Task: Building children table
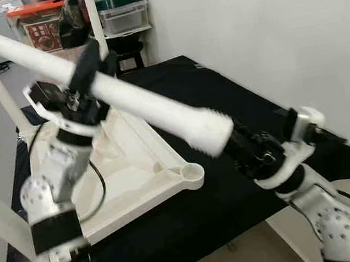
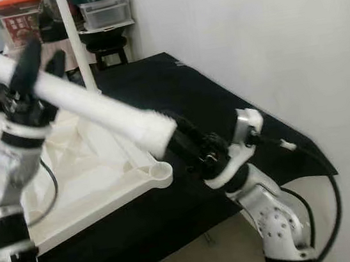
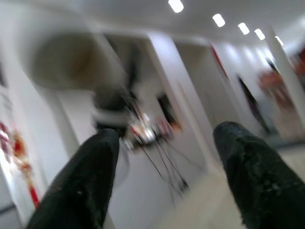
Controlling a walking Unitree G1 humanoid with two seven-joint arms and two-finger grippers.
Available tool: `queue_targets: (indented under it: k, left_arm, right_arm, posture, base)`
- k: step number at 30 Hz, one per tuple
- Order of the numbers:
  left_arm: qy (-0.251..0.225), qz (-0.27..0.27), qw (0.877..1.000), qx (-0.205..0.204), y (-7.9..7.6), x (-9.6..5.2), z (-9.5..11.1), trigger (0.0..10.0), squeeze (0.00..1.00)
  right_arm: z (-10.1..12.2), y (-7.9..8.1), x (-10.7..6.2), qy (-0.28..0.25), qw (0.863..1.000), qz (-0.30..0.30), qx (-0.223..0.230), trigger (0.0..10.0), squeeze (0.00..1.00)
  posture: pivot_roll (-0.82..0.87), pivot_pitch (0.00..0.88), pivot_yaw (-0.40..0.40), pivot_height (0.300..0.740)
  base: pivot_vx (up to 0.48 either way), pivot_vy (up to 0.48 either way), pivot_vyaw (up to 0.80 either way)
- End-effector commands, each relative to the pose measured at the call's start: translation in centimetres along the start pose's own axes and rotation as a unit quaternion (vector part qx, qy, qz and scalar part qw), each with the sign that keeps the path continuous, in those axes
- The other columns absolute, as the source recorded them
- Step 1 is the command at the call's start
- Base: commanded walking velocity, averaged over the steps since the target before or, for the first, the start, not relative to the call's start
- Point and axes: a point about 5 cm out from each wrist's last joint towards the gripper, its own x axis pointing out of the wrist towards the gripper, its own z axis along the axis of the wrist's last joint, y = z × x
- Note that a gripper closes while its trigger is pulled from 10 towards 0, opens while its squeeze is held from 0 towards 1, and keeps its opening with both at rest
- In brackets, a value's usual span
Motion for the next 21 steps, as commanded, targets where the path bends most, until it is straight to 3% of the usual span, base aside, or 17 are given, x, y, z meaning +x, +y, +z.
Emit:
queue_targets:
  k: [1,4,6,7,9,10,11,12,14,15,17,19,21]
  left_arm:
    - [-0.023,-0.026,0.999,0.009,-0.9,0.6,1.1,0.0,0.00]
    - [-0.006,0.007,0.998,0.064,-0.6,1.3,1.3,0.0,0.00]
    - [-0.006,0.007,0.998,0.064,-0.6,1.3,1.3,0.0,0.00]
    - [0.026,0.039,0.993,0.110,0.0,1.6,0.7,0.0,0.00]
    - [0.120,0.094,0.963,0.222,1.4,1.9,-1.5,0.0,0.00]
    - [0.120,0.094,0.963,0.222,1.4,1.9,-1.5,0.0,0.00]
    - [0.157,0.105,0.948,0.256,1.9,1.9,-2.7,0.0,0.00]
    - [0.157,0.105,0.948,0.256,1.9,1.9,-2.7,0.0,0.00]
    - [0.231,0.125,0.907,0.328,3.2,1.7,-5.0,0.0,0.00]
    - [0.231,0.125,0.907,0.328,3.2,1.7,-5.0,0.0,0.00]
    - [0.289,0.118,0.875,0.369,3.9,1.2,-6.9,0.0,0.00]
    - [0.304,0.110,0.870,0.372,4.0,1.1,-7.5,0.0,0.00]
    - [0.325,0.091,0.863,0.375,4.1,1.0,-8.7,0.0,0.00]
  right_arm:
    - [-0.7,-0.3,-0.5,0.033,0.999,-0.022,-0.005,10.0,1.00]
    - [-1.3,0.4,-1.5,0.124,0.991,0.008,-0.055,10.0,1.00]
    - [-1.3,0.4,-1.5,0.124,0.991,0.008,-0.055,10.0,1.00]
    - [-1.3,0.4,-1.7,0.163,0.983,0.013,-0.089,10.0,1.00]
    - [-0.2,0.2,-1.3,0.211,0.964,0.022,-0.161,10.0,1.00]
    - [-0.2,0.2,-1.3,0.211,0.964,0.022,-0.161,10.0,1.00]
    - [0.5,0.0,-1.0,0.220,0.956,0.022,-0.192,10.0,1.00]
    - [0.5,0.0,-1.0,0.220,0.956,0.022,-0.192,10.0,1.00]
    - [2.5,-0.2,0.0,0.226,0.941,0.021,-0.251,10.0,1.00]
    - [2.5,-0.2,0.0,0.226,0.941,0.021,-0.251,10.0,1.00]
    - [4.2,0.3,0.8,0.236,0.923,0.041,-0.302,10.0,1.00]
    - [4.6,0.5,1.0,0.243,0.915,0.046,-0.317,10.0,1.00]
    - [4.8,0.5,1.5,0.268,0.899,0.050,-0.343,10.0,1.00]
  posture:
    - [-0.12,0.000,0.007,0.740]
    - [-0.12,0.000,0.011,0.740]
    - [-0.12,0.000,0.011,0.740]
    - [-0.13,0.000,0.012,0.740]
    - [-0.13,0.000,0.009,0.740]
    - [-0.13,0.000,0.009,0.740]
    - [-0.13,0.000,0.009,0.740]
    - [-0.13,0.000,0.009,0.740]
    - [-0.12,0.000,0.008,0.740]
    - [-0.12,0.000,0.008,0.740]
    - [-0.13,0.000,0.012,0.740]
    - [-0.13,0.000,0.011,0.740]
    - [-0.13,0.000,0.013,0.740]
  base:
    - [0.000,0.000,0.00]
    - [0.000,0.000,0.00]
    - [0.000,0.000,0.00]
    - [0.000,0.000,0.00]
    - [0.000,0.000,0.00]
    - [0.000,0.000,0.00]
    - [0.000,0.000,0.00]
    - [0.000,0.000,0.00]
    - [0.000,0.000,0.00]
    - [0.000,0.000,0.00]
    - [0.000,0.000,0.00]
    - [0.000,0.000,0.00]
    - [0.000,0.000,0.00]
